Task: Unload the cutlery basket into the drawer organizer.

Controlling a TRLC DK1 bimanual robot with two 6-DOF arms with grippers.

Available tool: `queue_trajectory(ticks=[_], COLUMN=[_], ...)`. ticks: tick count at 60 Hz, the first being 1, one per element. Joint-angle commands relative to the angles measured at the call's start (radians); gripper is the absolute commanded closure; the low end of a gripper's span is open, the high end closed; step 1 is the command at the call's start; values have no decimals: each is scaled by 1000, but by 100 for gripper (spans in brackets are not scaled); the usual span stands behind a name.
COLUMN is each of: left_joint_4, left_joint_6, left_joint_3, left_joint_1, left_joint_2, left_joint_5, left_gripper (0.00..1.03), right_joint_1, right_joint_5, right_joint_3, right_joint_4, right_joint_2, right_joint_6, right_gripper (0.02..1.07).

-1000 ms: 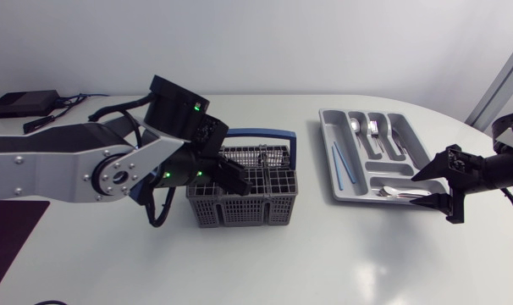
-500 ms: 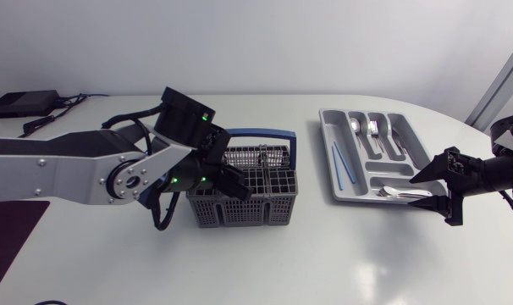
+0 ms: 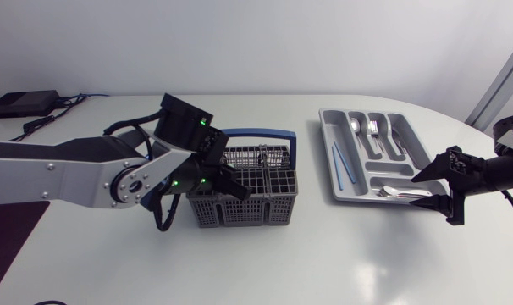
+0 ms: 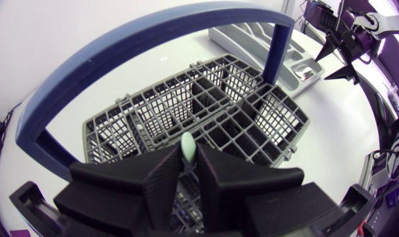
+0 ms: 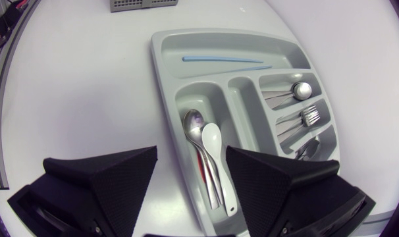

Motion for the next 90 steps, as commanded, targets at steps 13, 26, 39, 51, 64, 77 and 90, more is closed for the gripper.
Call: queue_trajectory(ticks=[13,26,39,51,64,77,90], left_joint_4=[37,62,74,79,72,46,13], left_joint_6=[-25,-28,-34,-45,-48,-40,-37], left_joint_3=[-43,-72,-96,-104,-107,-109,-109], left_joint_1=[13,30,37,44,50,54,48], left_joint_2=[6,-39,-106,-145,-175,-243,-306], left_joint_5=[-9,-9,21,66,90,96,96], left_gripper=[100,100,100,100,100,100,100], right_joint_1=[-10,-12,-10,-10,-10,14,74], right_joint_5=[-3,-3,-5,-5,-7,-36,-51], right_joint_3=[-24,-25,-28,-35,-38,-79,-124], right_joint_4=[-8,-8,-11,-17,-36,-66,-122], right_joint_2=[-13,-13,-17,-31,-54,-163,-303], right_joint_6=[-10,-11,-11,-11,-10,-1,33], right_gripper=[31,31,31,31,31,31,31])
